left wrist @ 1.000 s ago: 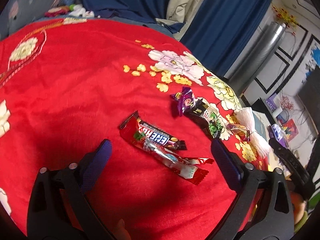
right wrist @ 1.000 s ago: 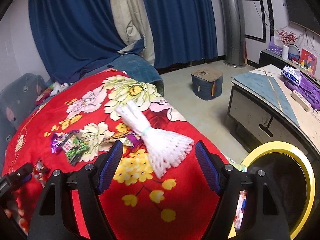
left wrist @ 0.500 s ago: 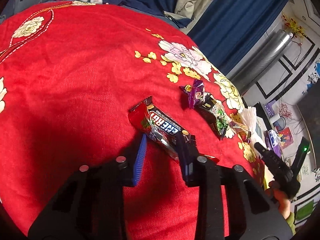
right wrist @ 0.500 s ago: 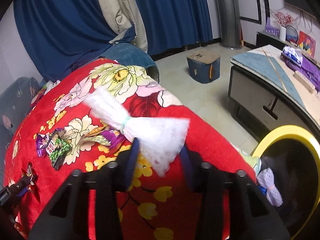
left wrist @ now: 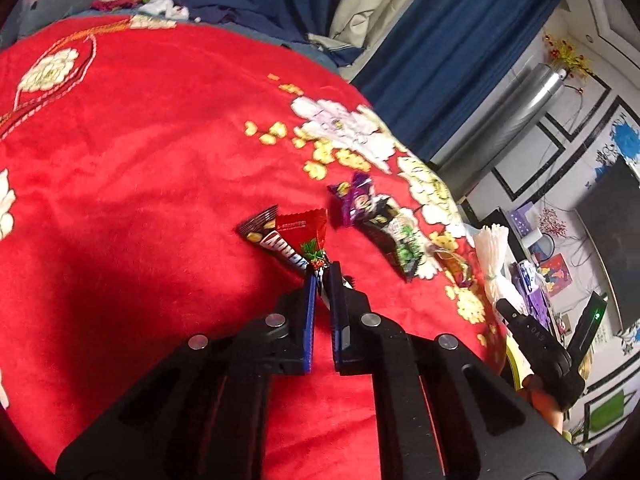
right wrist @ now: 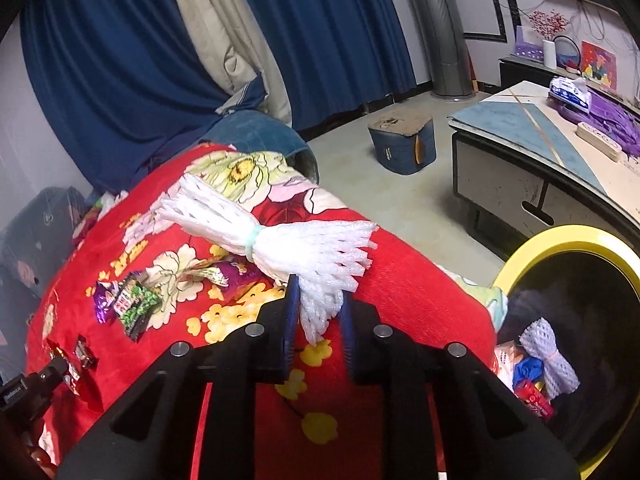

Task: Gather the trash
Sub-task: 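Grasp the red candy wrapper with the left tool while the right tool grasps the white mesh foam, then carry the red wrapper and mesh foam over the bin and open both tools, then move both open tools back over the bed toward the remaining wrappers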

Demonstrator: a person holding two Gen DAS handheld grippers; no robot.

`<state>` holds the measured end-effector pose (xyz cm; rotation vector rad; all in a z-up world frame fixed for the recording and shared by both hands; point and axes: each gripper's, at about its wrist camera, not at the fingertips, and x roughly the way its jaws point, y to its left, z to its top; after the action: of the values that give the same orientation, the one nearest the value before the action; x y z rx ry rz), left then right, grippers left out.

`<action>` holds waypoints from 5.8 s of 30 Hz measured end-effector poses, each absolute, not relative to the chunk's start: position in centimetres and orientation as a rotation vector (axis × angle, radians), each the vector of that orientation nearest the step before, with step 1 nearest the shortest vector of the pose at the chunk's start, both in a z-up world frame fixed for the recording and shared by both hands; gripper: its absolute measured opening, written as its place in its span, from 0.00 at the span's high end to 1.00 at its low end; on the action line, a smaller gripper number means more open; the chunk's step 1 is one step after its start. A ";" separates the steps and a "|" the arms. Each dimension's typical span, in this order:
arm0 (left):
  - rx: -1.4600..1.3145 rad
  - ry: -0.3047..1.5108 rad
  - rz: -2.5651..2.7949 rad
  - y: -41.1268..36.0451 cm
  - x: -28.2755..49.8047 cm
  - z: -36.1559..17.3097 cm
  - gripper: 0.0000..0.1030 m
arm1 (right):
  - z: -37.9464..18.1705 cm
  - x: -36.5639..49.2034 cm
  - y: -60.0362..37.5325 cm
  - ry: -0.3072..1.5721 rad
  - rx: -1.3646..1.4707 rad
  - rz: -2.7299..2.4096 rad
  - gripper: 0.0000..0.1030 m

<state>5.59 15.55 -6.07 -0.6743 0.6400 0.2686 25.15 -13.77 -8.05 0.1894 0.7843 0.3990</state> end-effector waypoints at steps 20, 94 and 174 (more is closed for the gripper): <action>-0.423 0.516 0.018 7.2 6.3 -0.4 0.99 | -3.0 20.0 -16.0 0.673 0.187 0.508 0.82; 0.005 0.583 -0.440 -16.6 14.0 -2.6 0.99 | -7.9 16.9 -38.4 0.690 0.328 0.067 0.82; -0.129 0.471 -0.047 -4.0 14.0 -0.1 0.11 | -3.4 14.6 -26.9 0.630 0.223 0.348 0.41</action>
<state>14.05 -3.97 -0.11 -0.1288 0.4713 -0.0468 14.65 -26.89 -3.40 0.2229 0.6302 0.3477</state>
